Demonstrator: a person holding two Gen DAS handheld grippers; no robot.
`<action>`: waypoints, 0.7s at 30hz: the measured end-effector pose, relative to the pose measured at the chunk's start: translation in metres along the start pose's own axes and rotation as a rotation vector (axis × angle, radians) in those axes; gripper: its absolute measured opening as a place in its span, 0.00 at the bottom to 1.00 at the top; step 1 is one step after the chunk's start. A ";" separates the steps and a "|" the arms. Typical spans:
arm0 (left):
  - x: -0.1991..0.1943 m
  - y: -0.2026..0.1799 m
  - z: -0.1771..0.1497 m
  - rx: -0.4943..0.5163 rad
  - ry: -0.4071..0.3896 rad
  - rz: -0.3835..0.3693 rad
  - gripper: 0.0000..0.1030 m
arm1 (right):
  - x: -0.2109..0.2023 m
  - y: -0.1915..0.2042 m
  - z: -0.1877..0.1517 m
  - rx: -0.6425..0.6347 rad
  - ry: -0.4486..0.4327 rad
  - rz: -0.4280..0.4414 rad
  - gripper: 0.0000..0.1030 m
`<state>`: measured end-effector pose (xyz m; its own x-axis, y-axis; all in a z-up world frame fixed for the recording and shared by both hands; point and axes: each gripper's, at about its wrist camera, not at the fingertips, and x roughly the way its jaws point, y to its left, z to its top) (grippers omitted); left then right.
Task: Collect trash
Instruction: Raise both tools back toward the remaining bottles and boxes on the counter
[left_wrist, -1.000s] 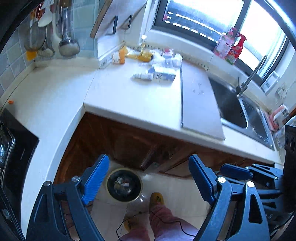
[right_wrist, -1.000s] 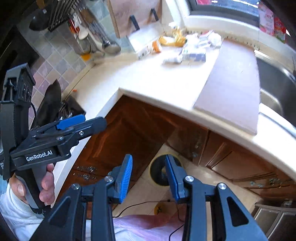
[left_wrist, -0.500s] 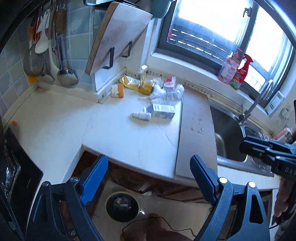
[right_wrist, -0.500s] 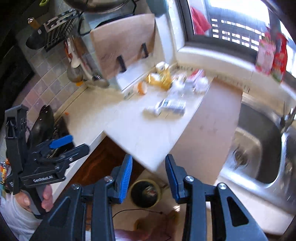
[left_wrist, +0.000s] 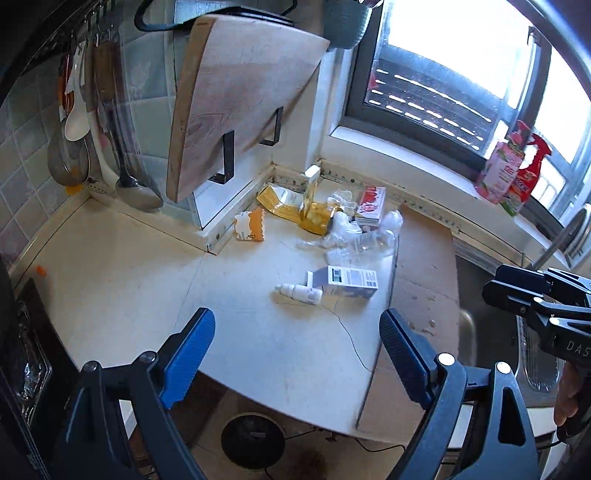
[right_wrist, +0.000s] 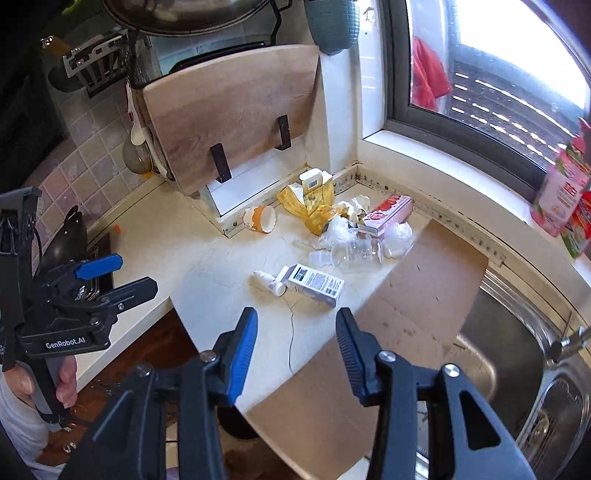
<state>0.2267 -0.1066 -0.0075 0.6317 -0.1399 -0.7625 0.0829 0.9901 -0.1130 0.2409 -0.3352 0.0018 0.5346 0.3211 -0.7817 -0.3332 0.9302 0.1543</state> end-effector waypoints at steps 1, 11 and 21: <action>0.006 -0.001 0.002 -0.007 0.010 0.008 0.87 | 0.008 -0.003 0.004 -0.007 0.008 0.008 0.47; 0.089 0.016 0.022 -0.131 0.116 0.045 0.87 | 0.092 -0.024 0.032 -0.082 0.098 0.041 0.52; 0.147 0.022 0.015 -0.196 0.195 0.090 0.87 | 0.152 -0.035 0.030 -0.121 0.178 0.078 0.52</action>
<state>0.3333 -0.1048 -0.1128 0.4684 -0.0691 -0.8808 -0.1297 0.9808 -0.1459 0.3575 -0.3131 -0.1045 0.3615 0.3451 -0.8662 -0.4649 0.8720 0.1534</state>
